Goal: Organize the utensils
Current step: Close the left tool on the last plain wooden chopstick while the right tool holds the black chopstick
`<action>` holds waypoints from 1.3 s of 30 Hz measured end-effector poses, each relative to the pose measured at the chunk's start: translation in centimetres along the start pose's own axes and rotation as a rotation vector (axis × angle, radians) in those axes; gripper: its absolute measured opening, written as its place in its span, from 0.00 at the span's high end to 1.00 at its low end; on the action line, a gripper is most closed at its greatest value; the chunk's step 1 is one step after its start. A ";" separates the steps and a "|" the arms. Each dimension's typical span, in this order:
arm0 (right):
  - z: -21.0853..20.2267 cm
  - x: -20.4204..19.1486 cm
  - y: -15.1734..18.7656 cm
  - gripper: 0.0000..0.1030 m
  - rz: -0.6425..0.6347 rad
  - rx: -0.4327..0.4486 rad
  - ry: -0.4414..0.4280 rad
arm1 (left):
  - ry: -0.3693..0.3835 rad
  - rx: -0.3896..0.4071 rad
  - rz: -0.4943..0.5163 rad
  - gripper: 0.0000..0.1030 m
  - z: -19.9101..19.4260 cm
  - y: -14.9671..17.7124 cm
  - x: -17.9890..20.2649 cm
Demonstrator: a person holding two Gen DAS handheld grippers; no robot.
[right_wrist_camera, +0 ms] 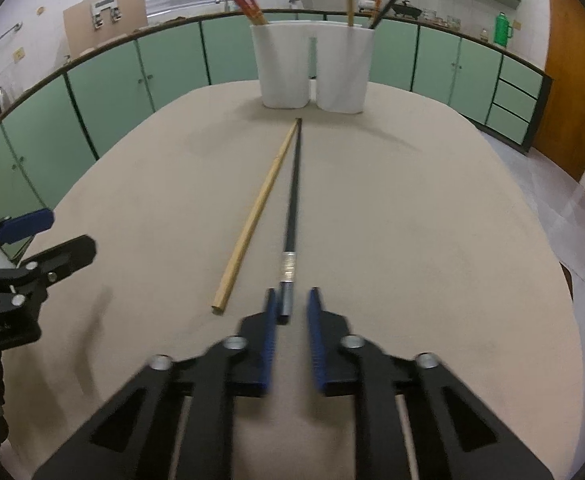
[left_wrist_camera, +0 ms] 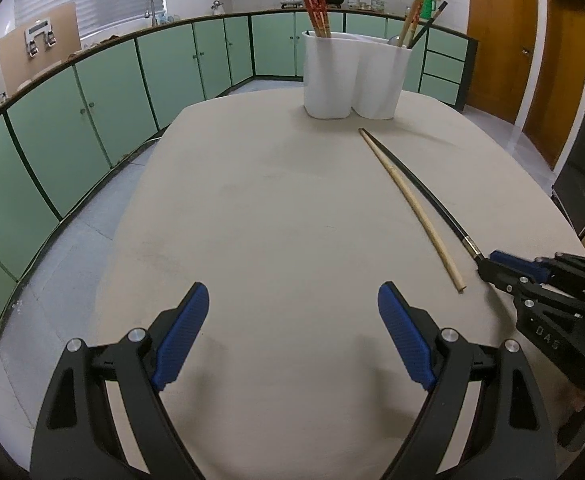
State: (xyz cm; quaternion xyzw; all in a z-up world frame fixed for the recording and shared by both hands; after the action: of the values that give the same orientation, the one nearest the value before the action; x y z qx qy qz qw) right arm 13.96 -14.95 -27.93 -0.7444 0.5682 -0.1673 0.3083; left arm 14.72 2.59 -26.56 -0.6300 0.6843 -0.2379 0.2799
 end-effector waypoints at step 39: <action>-3.6 7.1 -0.4 0.94 0.156 0.078 -0.003 | 0.118 -0.062 0.066 0.92 3.0 -0.2 11.8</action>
State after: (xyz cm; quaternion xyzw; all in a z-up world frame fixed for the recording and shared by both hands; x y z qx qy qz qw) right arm 14.24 -22.60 -25.67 -0.6857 0.6170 -0.1635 0.3500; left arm 16.34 -9.08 -29.59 -0.6002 0.7270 -0.2439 0.2273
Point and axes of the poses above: each gripper's, at about its wrist camera, not at the fingertips, and z roughly the way its jaws point, x to its right, y to its underside, the point moved 9 cm from there along z, roughly the way its jaws point, and after that the axes turned 4 degrees about -y, right-handed, at the moved point
